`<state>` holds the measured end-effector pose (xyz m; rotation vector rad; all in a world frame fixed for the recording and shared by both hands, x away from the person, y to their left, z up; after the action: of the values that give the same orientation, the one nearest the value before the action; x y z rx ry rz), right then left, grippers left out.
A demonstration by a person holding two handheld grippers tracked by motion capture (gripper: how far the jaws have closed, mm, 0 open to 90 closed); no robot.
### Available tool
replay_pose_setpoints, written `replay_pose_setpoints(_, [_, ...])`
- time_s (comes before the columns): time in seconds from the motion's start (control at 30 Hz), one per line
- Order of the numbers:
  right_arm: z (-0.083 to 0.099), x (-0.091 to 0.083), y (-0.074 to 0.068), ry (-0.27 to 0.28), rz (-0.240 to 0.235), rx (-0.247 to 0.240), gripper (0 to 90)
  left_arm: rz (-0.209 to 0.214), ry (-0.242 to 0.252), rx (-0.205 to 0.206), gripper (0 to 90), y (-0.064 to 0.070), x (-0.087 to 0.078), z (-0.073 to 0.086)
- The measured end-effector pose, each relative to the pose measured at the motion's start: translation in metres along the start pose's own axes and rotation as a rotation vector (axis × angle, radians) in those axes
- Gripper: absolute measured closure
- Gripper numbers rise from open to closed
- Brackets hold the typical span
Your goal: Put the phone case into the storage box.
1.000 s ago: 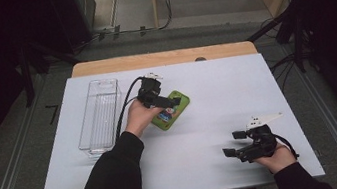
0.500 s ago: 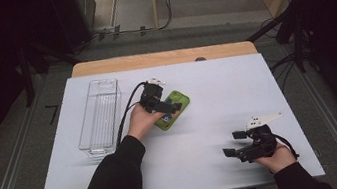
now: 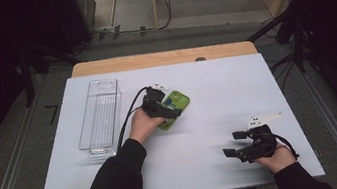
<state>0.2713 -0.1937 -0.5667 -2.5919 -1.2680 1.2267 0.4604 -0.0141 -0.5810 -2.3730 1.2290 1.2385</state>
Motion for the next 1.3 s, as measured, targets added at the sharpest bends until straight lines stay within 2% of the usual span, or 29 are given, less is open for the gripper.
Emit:
replay_pose_setpoints(0.23, [0.0001, 0.0002, 0.0001, -0.002, 0.002, -0.002, 13.3, -0.036, 0.019, 0.017, 0.3, 0.0009, 0.0017, 0.0016])
replay_pose_setpoints(0.33, [0.0001, 0.0003, 0.0004, -0.001, 0.004, -0.002, 13.3, -0.069, 0.007, 0.052, 0.3, 0.0017, 0.0030, 0.0036])
replay_pose_setpoints(0.5, [-0.0003, -0.0003, 0.0009, 0.001, 0.005, 0.001, 13.3, -0.101, 0.006, 0.059, 0.5, 0.0023, 0.0046, 0.0040])
replay_pose_setpoints(0.6, [0.0003, -0.0003, 0.0011, -0.004, 0.007, 0.002, 13.3, -0.140, 0.012, 0.080, 6.9, 0.0006, 0.0030, 0.0053])
replay_pose_setpoints(0.67, [0.0002, -0.0002, 0.0011, -0.004, 0.007, 0.000, 13.3, -0.158, 0.011, 0.098, 7.2, 0.0012, 0.0039, 0.0059])
replay_pose_setpoints(0.8, [0.0002, 0.0002, 0.0014, -0.003, 0.008, 0.000, 13.3, -0.168, 0.009, 0.085, 9.3, 0.0014, 0.0028, 0.0057])
replay_pose_setpoints(0.9, [0.0001, 0.0003, 0.0012, -0.004, 0.008, 0.000, 13.3, -0.166, 0.022, 0.086, 15.5, 0.0021, 0.0012, 0.0057])
replay_pose_setpoints(1.3, [0.0003, 0.0004, 0.0019, -0.004, 0.014, -0.001, 13.3, -0.165, 0.023, 0.072, 16.9, 0.0020, 0.0008, 0.0050])
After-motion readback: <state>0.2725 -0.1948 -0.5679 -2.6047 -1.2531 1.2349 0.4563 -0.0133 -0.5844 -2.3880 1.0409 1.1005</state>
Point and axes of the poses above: each handheld gripper's, and its own axes: x roughly forward along the jaws, z roughly out of its underside, y roughly to its right, the point moved 10 cm from there along x, roughly forward along the jaws, and after that the axes turned 3 degrees about -x, right-handed, at the moved point
